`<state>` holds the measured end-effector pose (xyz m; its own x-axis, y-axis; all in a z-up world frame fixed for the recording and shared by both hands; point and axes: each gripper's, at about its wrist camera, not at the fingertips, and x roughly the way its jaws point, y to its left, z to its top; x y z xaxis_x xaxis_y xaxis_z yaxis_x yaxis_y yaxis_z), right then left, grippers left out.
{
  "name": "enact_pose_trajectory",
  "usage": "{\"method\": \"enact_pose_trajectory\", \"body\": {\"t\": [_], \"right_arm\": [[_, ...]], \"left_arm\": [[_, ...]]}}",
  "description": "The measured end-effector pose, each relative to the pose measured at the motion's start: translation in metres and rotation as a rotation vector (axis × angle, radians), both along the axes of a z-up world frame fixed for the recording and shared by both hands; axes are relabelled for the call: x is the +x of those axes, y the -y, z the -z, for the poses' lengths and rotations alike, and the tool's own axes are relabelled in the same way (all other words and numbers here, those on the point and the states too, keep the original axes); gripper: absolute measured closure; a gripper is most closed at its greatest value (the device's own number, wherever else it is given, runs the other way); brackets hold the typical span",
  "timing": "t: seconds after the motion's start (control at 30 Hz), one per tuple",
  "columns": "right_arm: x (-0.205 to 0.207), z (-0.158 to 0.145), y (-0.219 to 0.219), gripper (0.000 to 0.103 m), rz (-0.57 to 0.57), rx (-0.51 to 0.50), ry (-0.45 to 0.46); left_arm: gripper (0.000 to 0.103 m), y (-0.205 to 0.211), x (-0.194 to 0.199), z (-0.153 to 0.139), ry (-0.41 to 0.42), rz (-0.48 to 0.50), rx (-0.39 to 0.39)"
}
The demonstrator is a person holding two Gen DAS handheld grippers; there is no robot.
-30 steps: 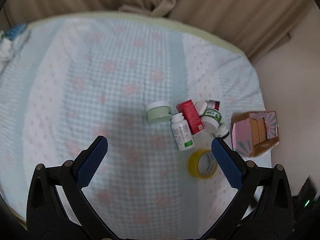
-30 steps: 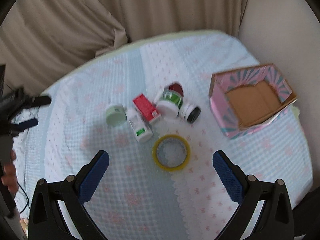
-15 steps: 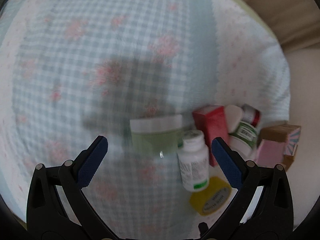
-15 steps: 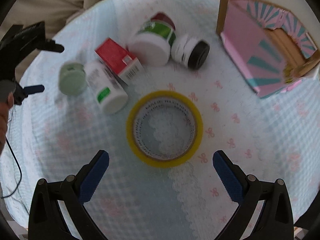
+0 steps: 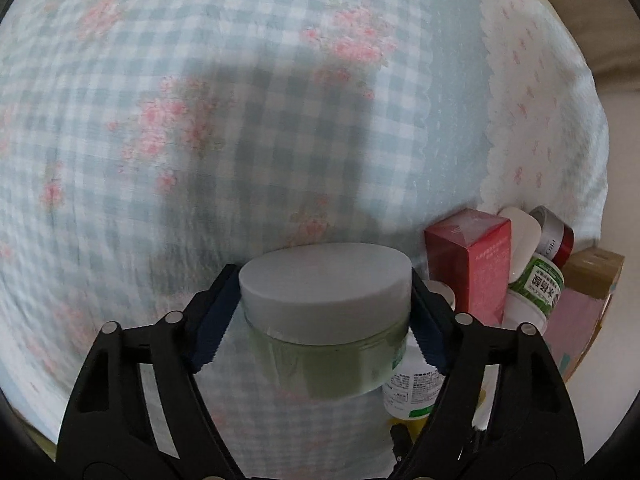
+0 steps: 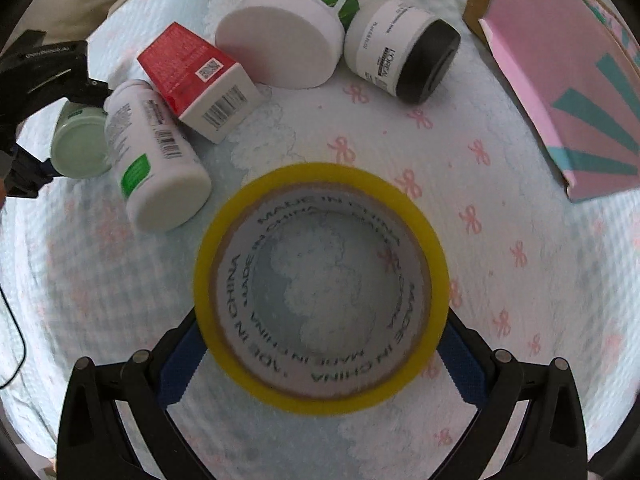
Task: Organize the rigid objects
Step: 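Grasp the pale green jar with the left tool while the right tool grasps the yellow tape roll, then carry the jar and tape into the pink box and open both tools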
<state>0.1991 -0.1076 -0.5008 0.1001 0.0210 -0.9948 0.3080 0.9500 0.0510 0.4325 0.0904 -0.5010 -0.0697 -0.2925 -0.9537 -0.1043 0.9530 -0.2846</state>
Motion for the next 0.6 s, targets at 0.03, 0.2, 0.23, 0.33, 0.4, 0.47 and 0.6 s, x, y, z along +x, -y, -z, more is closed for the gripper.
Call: {"method": "enact_pose_trajectory", "body": {"t": [0.03, 0.2, 0.23, 0.33, 0.4, 0.47, 0.6], "right_arm": [[0.002, 0.002, 0.001, 0.008, -0.006, -0.001, -0.005], [0.001, 0.008, 0.001, 0.008, -0.013, -0.005, -0.005], [0.0, 0.009, 0.002, 0.008, -0.013, -0.004, -0.004], [0.006, -0.001, 0.003, 0.008, -0.012, -0.004, -0.01], [0.007, -0.003, 0.003, 0.008, -0.01, -0.005, -0.007], [0.012, -0.007, -0.001, 0.008, -0.007, -0.007, -0.001], [0.005, -0.02, 0.0, 0.008, 0.004, -0.012, 0.025]], "left_arm": [[0.035, 0.002, -0.001, 0.001, -0.001, 0.005, -0.01], [0.035, 0.01, -0.007, 0.0, 0.018, 0.019, -0.006], [0.035, 0.011, -0.009, -0.001, 0.019, 0.019, -0.008], [0.035, 0.004, -0.018, -0.009, 0.028, 0.014, -0.001], [0.035, 0.004, -0.027, -0.017, 0.036, 0.004, 0.003], [0.035, -0.002, -0.03, -0.024, 0.047, -0.002, 0.002], [0.035, -0.008, -0.042, -0.041, 0.076, 0.004, 0.012]]}}
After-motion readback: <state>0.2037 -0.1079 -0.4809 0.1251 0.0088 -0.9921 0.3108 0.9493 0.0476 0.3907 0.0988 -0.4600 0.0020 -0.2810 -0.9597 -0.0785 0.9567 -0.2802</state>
